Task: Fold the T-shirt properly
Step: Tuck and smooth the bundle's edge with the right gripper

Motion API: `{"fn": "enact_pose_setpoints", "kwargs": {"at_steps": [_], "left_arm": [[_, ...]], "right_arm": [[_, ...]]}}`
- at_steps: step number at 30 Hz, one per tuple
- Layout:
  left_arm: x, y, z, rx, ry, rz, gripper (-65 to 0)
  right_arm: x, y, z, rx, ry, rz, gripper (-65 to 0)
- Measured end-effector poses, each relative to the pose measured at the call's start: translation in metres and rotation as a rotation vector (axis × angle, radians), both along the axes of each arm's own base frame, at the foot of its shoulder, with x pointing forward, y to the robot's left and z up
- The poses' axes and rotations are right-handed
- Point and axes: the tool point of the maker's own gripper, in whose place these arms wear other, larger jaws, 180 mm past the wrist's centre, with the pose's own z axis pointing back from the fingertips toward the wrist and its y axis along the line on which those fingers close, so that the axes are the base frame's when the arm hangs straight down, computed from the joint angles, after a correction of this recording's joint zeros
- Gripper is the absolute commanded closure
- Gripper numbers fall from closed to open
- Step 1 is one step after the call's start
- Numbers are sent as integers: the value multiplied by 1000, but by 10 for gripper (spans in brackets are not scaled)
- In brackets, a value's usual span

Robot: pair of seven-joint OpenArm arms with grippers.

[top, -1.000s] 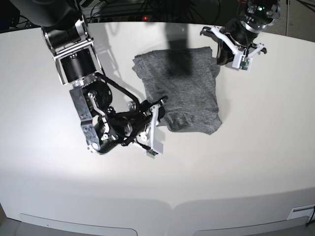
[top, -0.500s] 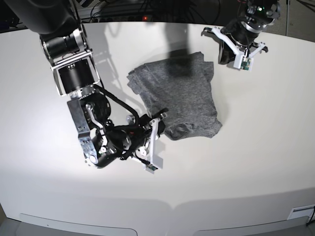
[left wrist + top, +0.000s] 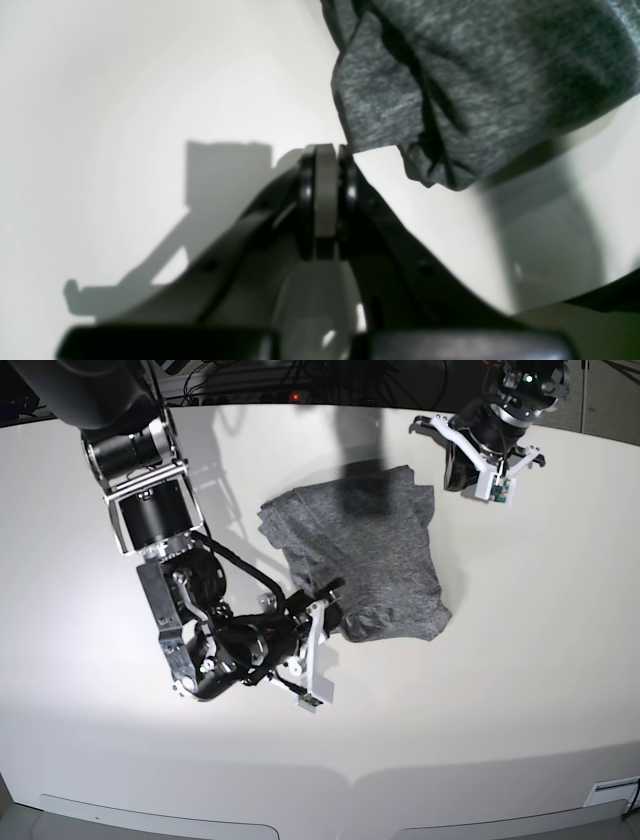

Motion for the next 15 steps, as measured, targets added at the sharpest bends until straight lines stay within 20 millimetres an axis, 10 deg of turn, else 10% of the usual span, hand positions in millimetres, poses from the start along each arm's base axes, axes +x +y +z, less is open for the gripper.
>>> {"fn": "enact_pose_setpoints", "kwargs": {"at_steps": [15], "left_arm": [[0, 0, 0, 0, 0, 0, 0]], "right_arm": [[33, -30, -3, -168, -176, -52, 0]]}}
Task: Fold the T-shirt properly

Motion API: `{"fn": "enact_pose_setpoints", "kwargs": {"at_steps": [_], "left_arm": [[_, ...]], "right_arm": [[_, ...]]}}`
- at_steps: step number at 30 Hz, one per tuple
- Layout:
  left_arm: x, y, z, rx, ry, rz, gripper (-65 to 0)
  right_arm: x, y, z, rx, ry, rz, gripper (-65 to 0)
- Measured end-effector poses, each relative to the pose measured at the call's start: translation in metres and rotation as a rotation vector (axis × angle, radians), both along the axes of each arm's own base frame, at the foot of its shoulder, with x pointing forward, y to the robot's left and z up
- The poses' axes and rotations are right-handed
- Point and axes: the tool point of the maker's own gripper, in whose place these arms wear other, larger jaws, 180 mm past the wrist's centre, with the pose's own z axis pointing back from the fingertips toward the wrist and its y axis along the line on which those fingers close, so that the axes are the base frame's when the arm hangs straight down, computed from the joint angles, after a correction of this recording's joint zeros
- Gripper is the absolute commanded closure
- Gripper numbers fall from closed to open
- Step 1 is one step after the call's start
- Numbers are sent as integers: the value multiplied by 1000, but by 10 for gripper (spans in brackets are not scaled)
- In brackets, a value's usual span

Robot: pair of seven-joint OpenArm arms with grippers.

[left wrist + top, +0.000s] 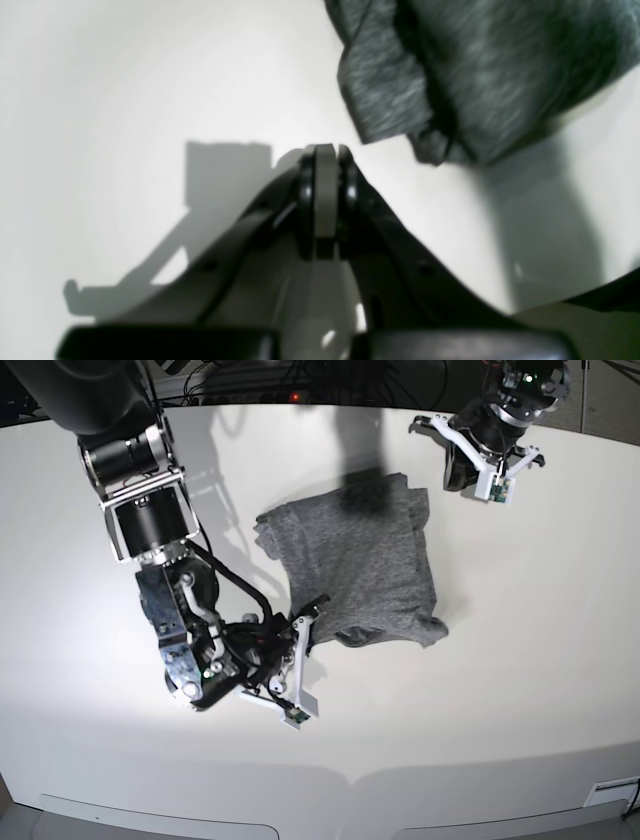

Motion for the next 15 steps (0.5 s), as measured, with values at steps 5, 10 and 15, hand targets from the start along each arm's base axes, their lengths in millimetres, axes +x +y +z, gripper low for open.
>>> {"fn": "enact_pose_setpoints", "kwargs": {"at_steps": [5, 10, 15], "left_arm": [[0, 0, 0, 0, 0, 0, 0], [0, 0, 0, 0, 0, 0, 0], [0, 0, 0, 0, 0, 0, 0]], "right_arm": [[-7, 4, -9, 30, -2, -4, -15], [-3, 7, -5, 49, -23, -6, -271], [14, 6, 12, 66, -71, -20, -273]]}}
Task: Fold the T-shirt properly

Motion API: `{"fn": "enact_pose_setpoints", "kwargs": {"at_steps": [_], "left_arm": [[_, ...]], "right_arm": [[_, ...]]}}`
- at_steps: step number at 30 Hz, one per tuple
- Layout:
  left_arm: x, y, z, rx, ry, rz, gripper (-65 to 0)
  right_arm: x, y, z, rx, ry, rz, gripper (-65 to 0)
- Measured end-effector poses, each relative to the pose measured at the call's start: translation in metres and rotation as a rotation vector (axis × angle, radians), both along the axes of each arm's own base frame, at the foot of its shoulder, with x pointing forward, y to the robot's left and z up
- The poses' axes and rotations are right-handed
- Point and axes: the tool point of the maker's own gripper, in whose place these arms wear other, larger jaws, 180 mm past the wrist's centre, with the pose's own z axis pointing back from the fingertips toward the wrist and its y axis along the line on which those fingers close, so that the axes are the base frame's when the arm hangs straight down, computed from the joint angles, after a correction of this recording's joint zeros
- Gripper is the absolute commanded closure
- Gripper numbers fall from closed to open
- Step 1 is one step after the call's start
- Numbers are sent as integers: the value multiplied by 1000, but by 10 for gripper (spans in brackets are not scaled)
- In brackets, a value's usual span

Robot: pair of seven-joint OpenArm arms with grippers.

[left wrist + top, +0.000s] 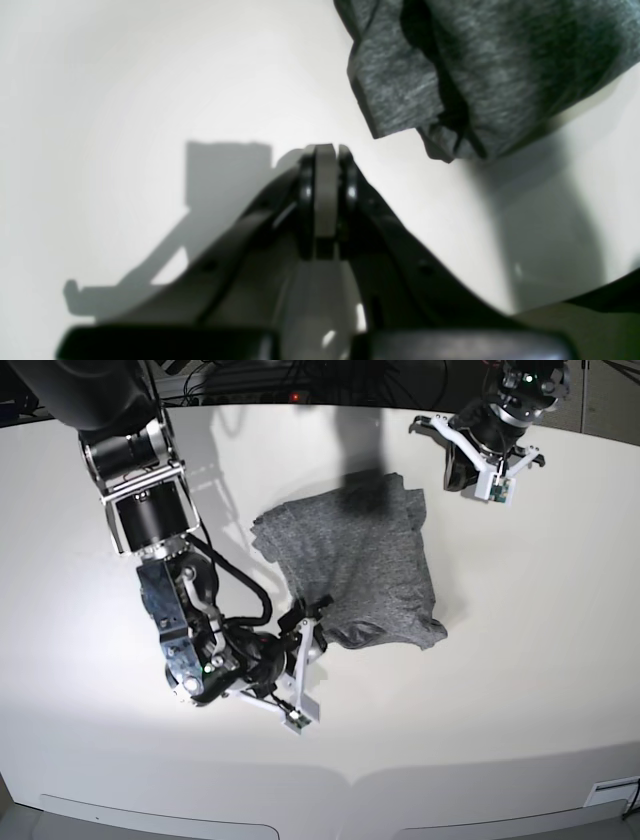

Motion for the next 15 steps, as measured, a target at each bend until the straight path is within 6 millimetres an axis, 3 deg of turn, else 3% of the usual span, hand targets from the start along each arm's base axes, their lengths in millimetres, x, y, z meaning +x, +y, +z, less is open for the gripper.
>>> {"fn": "enact_pose_setpoints", "kwargs": {"at_steps": [4, 7, 12, 14, 15], "left_arm": [[5, 0, 6, -10, -42, 7, 0], [7, -1, 14, -11, -64, 6, 0], [-1, -4, 42, -9, -115, -3, 0], [-2, 3, 54, 2, -135, 27, 0], [-2, 10, 58, 15, -147, 43, 0]], "right_arm": [[17, -13, 17, 42, -33, -68, -273], [21, -37, 23, 72, -11, -142, -253], [4, -82, 40, 144, 40, -210, -117], [-7, -98, 49, 152, 30, -223, -13], [-13, -105, 53, 154, 22, -226, 0]]}}
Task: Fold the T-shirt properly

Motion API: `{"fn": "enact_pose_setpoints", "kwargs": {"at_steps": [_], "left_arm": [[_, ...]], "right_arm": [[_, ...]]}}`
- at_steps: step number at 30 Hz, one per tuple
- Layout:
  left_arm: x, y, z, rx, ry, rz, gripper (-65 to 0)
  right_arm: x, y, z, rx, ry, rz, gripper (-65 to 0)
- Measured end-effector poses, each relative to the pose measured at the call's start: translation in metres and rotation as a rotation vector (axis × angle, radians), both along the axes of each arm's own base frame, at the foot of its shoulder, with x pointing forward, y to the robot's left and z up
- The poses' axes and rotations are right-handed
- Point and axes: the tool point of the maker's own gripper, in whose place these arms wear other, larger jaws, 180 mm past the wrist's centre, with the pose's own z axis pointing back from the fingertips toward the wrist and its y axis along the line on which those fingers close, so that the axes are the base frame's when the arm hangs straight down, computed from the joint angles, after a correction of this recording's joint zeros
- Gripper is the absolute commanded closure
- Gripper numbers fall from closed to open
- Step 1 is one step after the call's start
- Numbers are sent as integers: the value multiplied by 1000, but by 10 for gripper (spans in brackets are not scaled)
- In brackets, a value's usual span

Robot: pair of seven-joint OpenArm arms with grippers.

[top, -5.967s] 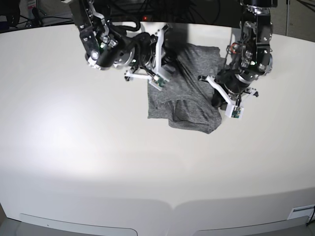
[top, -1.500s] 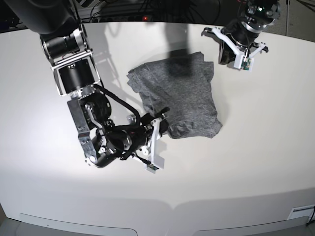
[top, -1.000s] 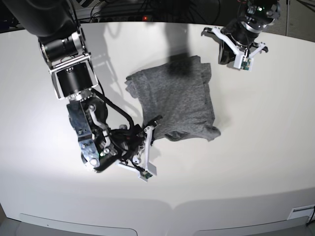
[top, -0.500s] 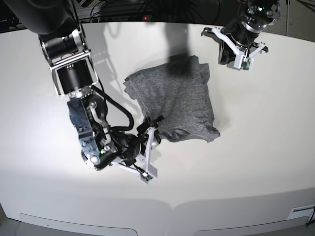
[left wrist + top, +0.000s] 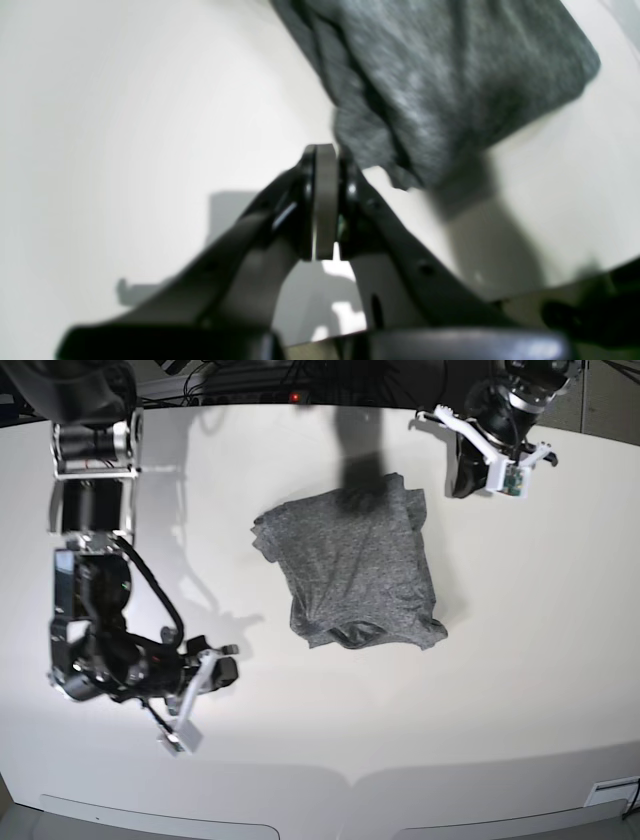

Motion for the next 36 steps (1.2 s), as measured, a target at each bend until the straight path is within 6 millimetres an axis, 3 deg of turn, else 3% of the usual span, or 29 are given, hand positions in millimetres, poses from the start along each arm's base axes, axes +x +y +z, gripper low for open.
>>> {"fn": "enact_pose_setpoints", "kwargs": {"at_steps": [6, 12, 18, 24, 28, 32, 36], "left_arm": [[-15, 41, -1, 59, 28, 93, 0], [-52, 77, -10, 130, 118, 160, 0], [-97, 90, -16, 116, 232, 138, 0], [-128, 97, -27, 138, 335, 141, 0], [-155, 93, -51, 96, 428, 87, 0], [-184, 114, -78, 84, 499, 103, 0], [-218, 136, -103, 73, 571, 132, 0]], "right_arm": [[-58, -46, -3, -96, 12, -41, 0], [-125, -80, -11, -157, 36, -135, 0], [-195, -103, -22, -216, 122, -225, 0], [-273, -93, -57, -168, 318, -282, 0], [-321, -75, -73, -129, 431, -279, 0], [-361, -59, -80, -93, 532, -291, 0], [-386, -53, -90, -72, 585, -346, 0]]}}
